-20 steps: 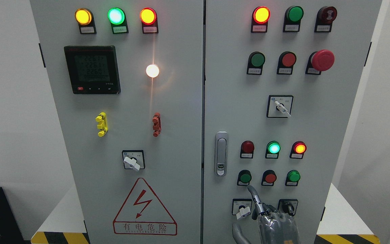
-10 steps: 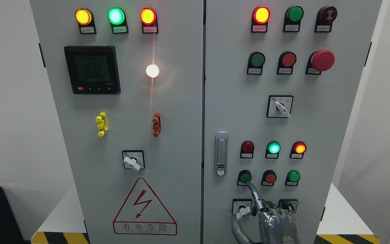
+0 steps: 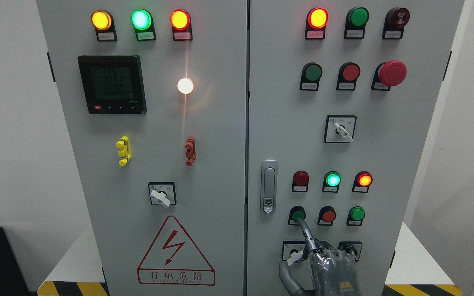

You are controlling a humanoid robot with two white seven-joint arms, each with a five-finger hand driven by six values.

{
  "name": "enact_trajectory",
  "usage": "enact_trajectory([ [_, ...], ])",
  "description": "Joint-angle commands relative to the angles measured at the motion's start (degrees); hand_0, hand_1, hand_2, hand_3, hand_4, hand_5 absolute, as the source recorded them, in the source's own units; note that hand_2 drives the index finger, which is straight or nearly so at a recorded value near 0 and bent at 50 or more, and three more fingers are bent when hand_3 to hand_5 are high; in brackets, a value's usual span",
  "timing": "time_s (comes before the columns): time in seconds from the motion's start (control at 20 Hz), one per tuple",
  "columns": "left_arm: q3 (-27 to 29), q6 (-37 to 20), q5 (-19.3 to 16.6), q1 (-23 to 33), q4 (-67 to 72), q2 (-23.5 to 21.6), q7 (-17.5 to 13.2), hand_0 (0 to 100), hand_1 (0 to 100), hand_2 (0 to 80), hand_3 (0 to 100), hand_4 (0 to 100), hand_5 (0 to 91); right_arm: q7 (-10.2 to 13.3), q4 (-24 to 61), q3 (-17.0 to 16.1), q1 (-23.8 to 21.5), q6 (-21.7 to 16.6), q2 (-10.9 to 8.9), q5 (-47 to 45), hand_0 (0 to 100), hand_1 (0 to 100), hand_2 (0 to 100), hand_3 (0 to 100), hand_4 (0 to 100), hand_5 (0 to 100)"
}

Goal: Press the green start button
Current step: 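Press the green push button with the right hand's extended finger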

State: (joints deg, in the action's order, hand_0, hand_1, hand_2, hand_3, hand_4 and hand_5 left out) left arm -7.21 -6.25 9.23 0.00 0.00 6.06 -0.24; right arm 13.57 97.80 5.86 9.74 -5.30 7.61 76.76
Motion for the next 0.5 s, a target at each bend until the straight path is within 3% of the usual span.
enact_trajectory([
  [0.0, 0.0, 0.0, 0.0, -1.6, 1.7, 0.0, 0.0, 12, 56, 0.0, 0, 0, 0.0, 0.0, -1.8, 0.1, 0.7, 0.0, -0.06, 0.0, 47, 40, 0, 69, 77, 89],
  [0.45, 0.0, 0.0, 0.0, -1.5, 1.7, 0.0, 0.0, 12, 56, 0.0, 0, 0, 0.0, -0.1, -2.3, -0.1, 1.2, 0.0, -0.06, -0.2, 48, 40, 0, 69, 78, 89],
])
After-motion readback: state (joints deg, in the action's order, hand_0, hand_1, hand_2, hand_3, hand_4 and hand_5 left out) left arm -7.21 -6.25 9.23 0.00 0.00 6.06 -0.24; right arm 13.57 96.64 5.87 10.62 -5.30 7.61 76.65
